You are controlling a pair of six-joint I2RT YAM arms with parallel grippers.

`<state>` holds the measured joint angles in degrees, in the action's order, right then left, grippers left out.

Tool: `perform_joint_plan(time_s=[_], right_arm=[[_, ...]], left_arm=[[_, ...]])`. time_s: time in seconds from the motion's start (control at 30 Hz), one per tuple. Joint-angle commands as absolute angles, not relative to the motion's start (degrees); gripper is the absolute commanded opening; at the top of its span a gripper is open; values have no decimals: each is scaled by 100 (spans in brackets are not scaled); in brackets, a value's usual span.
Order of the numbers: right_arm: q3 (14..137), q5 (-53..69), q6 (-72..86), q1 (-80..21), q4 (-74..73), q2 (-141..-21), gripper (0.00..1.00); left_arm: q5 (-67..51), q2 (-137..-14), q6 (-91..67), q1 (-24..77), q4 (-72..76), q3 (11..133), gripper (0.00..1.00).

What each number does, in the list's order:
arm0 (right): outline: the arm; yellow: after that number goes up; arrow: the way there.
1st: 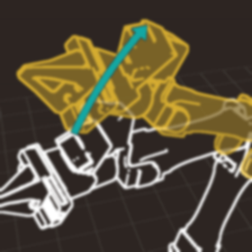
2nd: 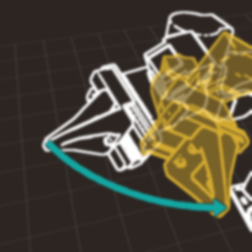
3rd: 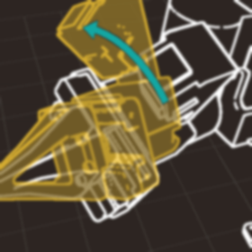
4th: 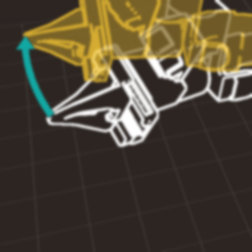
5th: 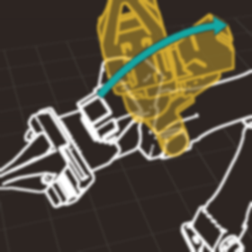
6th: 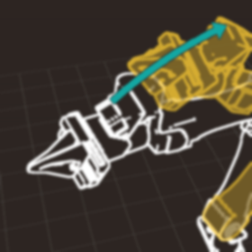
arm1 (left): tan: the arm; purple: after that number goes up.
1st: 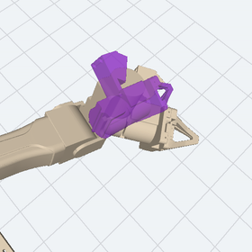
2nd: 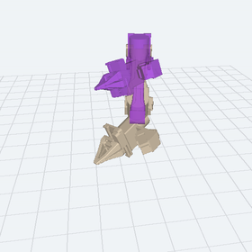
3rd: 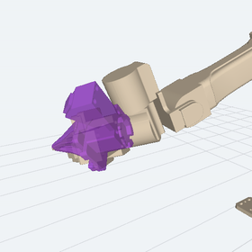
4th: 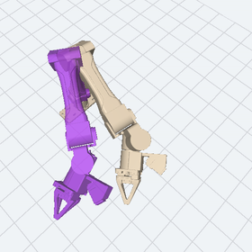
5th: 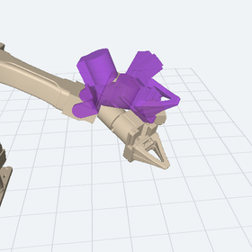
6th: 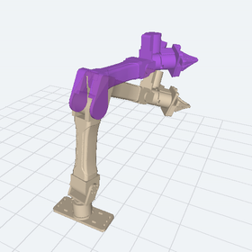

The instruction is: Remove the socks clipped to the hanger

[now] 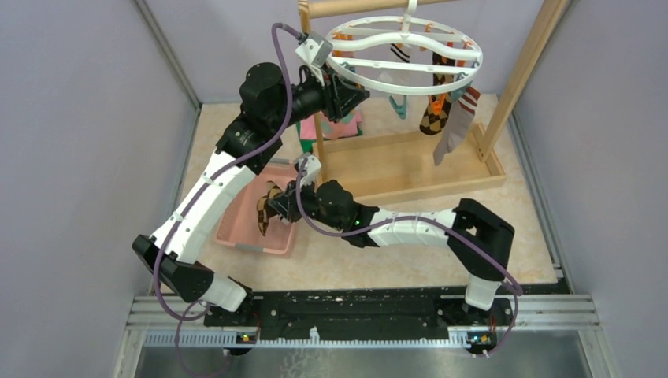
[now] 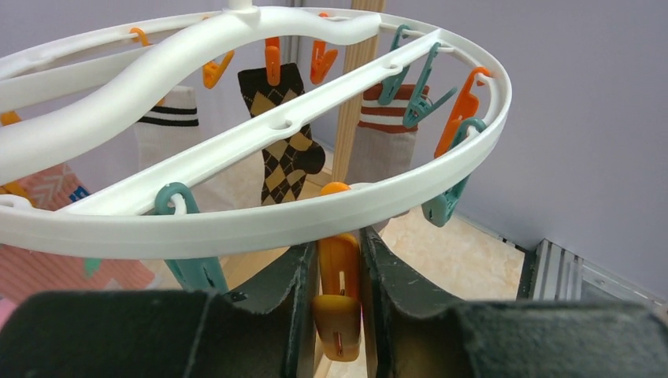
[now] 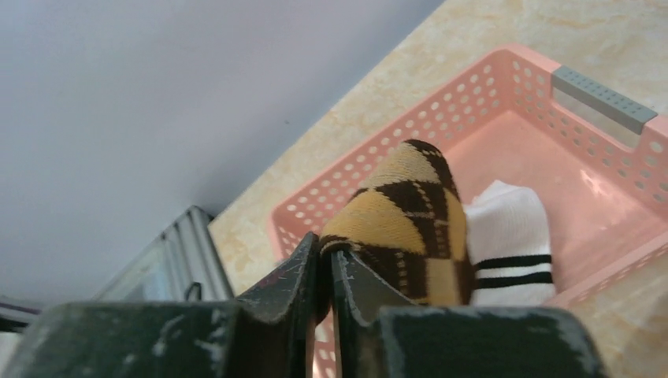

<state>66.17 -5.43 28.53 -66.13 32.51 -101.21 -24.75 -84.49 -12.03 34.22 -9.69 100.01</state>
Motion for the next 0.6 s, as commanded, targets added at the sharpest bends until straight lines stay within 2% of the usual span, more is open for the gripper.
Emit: perform_joint_plan(time_s=[0.0,0.1,0.2,0.37,0.43,0.5,0.57], right_arm=[[7131,-529,2505,-6631,3482,-10541,23],[7296,-457,2429,-6631,2907,-10671,57],[6807,-716,2416,-6636,2862,-10343,75],[5301,-1371,2294,-6514,3480,-9108,90],[4849,-1556,2197,-6365,3591,-8650,95],[4590,-1801,2096,-6195,3433,-8278,96],[4406,-1920,2066,-5912,3327,-8031,97]], left_arm=[[-2713,-8221,-945,3425,-1082,10125,31],[-2719,-8193,-960,3421,-1064,10063,37],[-2740,-8204,-999,3428,-1042,10068,40],[-2689,-8233,-998,3432,-1133,10117,44],[-2754,-8225,-1019,3429,-1159,10103,53],[-2785,-8197,-1022,3441,-1227,10115,59],[-2757,-8155,-984,3443,-1323,10103,74]])
